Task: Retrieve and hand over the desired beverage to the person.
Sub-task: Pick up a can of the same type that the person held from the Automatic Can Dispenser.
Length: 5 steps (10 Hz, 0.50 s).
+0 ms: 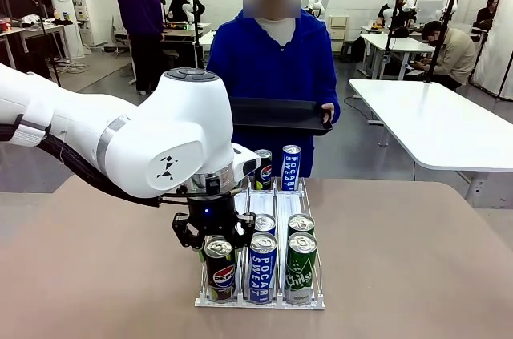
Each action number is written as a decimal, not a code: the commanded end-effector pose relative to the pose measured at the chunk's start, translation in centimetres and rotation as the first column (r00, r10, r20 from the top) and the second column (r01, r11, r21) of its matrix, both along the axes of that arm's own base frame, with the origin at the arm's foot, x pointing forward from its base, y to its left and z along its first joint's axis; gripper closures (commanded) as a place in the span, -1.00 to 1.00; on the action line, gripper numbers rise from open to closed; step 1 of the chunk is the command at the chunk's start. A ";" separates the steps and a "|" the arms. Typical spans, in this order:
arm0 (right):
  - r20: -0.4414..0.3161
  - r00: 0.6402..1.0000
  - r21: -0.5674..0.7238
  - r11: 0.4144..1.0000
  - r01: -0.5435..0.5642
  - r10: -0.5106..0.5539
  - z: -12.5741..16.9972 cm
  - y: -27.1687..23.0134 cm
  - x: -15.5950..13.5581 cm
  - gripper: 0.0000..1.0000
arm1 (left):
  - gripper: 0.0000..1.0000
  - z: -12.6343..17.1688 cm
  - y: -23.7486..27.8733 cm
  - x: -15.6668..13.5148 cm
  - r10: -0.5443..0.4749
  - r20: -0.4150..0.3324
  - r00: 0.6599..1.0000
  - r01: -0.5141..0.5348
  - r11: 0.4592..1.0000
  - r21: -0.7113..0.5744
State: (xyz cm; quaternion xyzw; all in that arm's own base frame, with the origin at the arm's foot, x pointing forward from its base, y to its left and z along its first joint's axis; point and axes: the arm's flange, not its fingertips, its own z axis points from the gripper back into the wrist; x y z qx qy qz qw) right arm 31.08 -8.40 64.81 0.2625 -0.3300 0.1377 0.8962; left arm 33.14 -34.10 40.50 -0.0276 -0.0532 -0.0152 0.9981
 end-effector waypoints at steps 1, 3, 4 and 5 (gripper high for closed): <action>0.008 1.000 0.022 0.999 -0.024 0.024 -0.1 0.0 0.2 -1.00 | 0.85 0.1 -0.2 0.1 0.002 -0.022 1.000 -0.002 1.000 -0.006; 0.008 1.000 0.022 0.999 -0.024 0.024 -0.1 0.0 0.2 -1.00 | 1.00 0.3 -0.2 0.1 -0.004 -0.019 1.000 0.004 1.000 -0.005; 0.008 1.000 0.022 0.999 -0.024 0.024 -0.1 0.0 0.2 -1.00 | 1.00 0.6 -0.3 -0.1 -0.013 -0.012 1.000 0.013 1.000 -0.002; 0.008 1.000 0.022 0.999 -0.024 0.024 -0.1 0.0 0.2 -1.00 | 0.23 1.8 -0.6 -0.2 0.008 -0.029 1.000 -0.008 1.000 0.010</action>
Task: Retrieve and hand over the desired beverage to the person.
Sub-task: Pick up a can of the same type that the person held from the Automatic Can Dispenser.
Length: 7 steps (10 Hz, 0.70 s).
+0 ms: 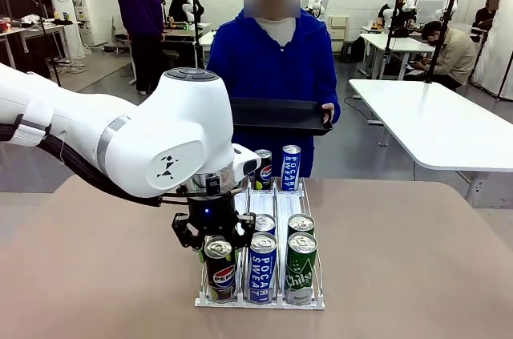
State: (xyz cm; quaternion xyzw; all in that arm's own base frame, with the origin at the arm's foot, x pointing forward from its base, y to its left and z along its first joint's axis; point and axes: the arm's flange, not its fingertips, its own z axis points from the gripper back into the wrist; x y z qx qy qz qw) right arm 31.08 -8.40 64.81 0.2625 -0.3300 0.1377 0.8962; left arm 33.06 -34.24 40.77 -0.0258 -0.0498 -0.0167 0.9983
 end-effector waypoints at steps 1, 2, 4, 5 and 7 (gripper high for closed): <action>0.008 1.000 0.022 0.999 -0.024 0.024 -0.1 0.0 0.2 -1.00 | 0.23 3.8 -0.8 -0.5 0.000 -0.013 1.000 0.000 1.000 -0.006; 0.008 1.000 0.022 0.999 -0.024 0.024 -0.1 0.0 0.2 -1.00 | 0.23 6.6 -1.5 -1.2 0.000 -0.006 1.000 0.000 1.000 0.020; 0.008 1.000 0.022 0.999 -0.024 0.024 -0.1 0.0 0.2 -1.00 | 0.23 13.2 -4.0 -3.0 -0.002 0.077 0.997 -0.003 0.998 0.066; 0.008 1.000 0.022 0.999 -0.024 0.024 -0.1 0.0 0.2 -1.00 | 0.23 16.4 -5.2 -3.1 0.010 0.090 0.996 -0.017 0.997 0.080; 0.008 1.000 0.022 0.999 -0.024 0.024 -0.1 0.0 0.2 -1.00 | 0.23 21.0 -7.3 -2.7 0.049 0.175 0.983 -0.069 0.991 0.111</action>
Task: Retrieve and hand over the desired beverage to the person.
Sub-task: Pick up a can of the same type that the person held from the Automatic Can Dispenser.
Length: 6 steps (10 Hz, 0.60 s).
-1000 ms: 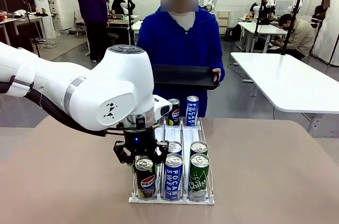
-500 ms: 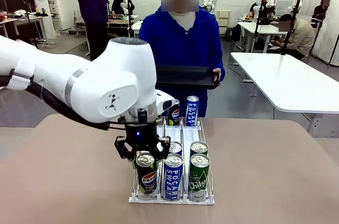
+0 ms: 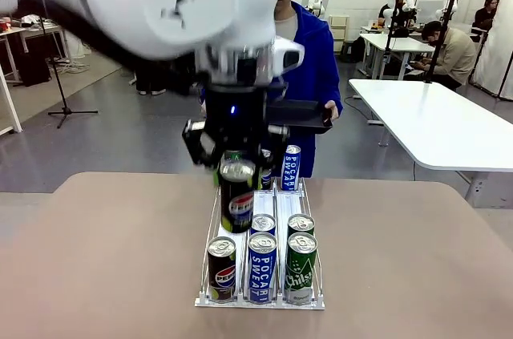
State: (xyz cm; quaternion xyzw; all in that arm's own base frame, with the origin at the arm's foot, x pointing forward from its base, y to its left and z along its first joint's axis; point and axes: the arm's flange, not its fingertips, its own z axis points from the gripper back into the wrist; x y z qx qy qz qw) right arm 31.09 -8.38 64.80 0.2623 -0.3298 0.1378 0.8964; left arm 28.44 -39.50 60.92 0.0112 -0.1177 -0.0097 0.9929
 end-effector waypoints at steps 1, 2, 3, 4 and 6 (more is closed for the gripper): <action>0.008 1.000 0.023 0.999 -0.024 0.024 0.0 0.0 0.2 -1.00 | 0.23 2.5 -2.9 2.9 0.039 0.069 0.997 -0.043 0.997 0.063; 0.008 1.000 0.023 0.999 -0.024 0.024 0.0 0.0 0.2 -1.00 | 0.23 4.2 -3.4 4.6 0.047 0.072 0.996 -0.052 0.996 0.066; 0.008 1.000 0.023 0.999 -0.024 0.024 0.0 0.0 0.2 -1.00 | 0.23 5.3 -3.4 6.4 0.047 0.060 0.997 -0.049 0.998 0.042; 0.008 1.000 0.023 0.999 -0.024 0.024 0.0 0.0 0.2 -1.00 | 0.23 6.3 -3.3 7.9 0.041 0.043 0.998 -0.042 0.999 0.009; 0.008 1.000 0.023 0.999 -0.024 0.024 0.0 0.0 0.2 -1.00 | 0.23 7.5 -2.3 10.9 0.067 0.024 0.997 -0.066 0.998 -0.011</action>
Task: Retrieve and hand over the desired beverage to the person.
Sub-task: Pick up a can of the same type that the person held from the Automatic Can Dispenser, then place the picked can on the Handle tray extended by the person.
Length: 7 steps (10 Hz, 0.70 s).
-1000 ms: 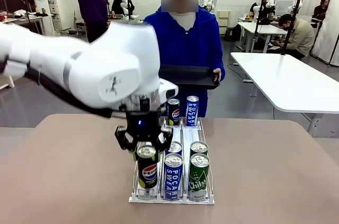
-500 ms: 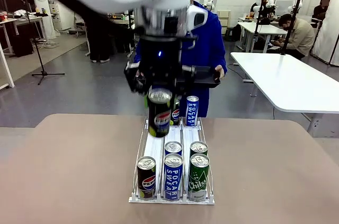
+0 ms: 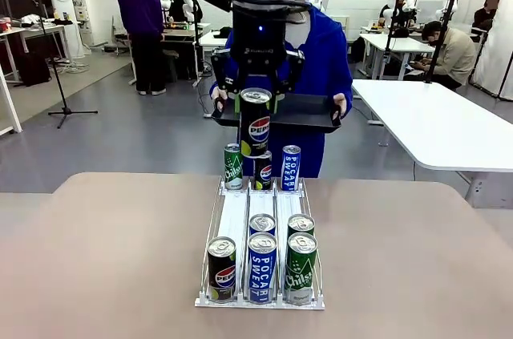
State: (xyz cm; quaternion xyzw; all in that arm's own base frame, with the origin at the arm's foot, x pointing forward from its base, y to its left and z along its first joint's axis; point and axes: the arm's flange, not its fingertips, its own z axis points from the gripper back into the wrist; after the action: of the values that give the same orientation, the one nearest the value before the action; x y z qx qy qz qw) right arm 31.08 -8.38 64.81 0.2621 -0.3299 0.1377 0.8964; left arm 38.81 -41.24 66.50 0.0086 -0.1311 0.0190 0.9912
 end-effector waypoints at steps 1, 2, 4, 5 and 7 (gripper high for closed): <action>0.008 1.000 0.023 0.999 -0.024 0.024 -0.1 0.0 0.2 -1.00 | 0.23 2.1 0.1 1.4 0.027 -0.016 1.000 -0.027 1.000 -0.007; 0.008 1.000 0.023 0.999 -0.024 0.024 -0.1 0.0 0.2 -1.00 | 0.23 2.2 0.9 1.7 0.015 -0.011 1.000 -0.015 1.000 -0.017; 0.008 1.000 0.023 0.999 -0.024 0.024 -0.1 0.0 0.2 -1.00 | 0.23 0.6 0.4 1.3 0.017 -0.011 1.000 -0.017 1.000 -0.009; 0.008 1.000 0.023 0.999 -0.024 0.024 -0.1 0.0 0.2 -1.00 | 0.23 0.6 0.4 1.3 0.017 -0.011 1.000 -0.017 1.000 -0.009; 0.008 1.000 0.023 0.999 -0.024 0.024 -0.1 0.0 0.2 -1.00 | 0.23 0.6 0.4 1.3 0.017 -0.011 1.000 -0.017 1.000 -0.009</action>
State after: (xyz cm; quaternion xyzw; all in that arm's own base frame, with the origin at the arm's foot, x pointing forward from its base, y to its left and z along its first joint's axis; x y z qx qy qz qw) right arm 31.08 -8.40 64.81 0.2619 -0.3299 0.1374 0.8965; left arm 40.16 -41.28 66.98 0.0057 -0.1207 0.0235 0.9924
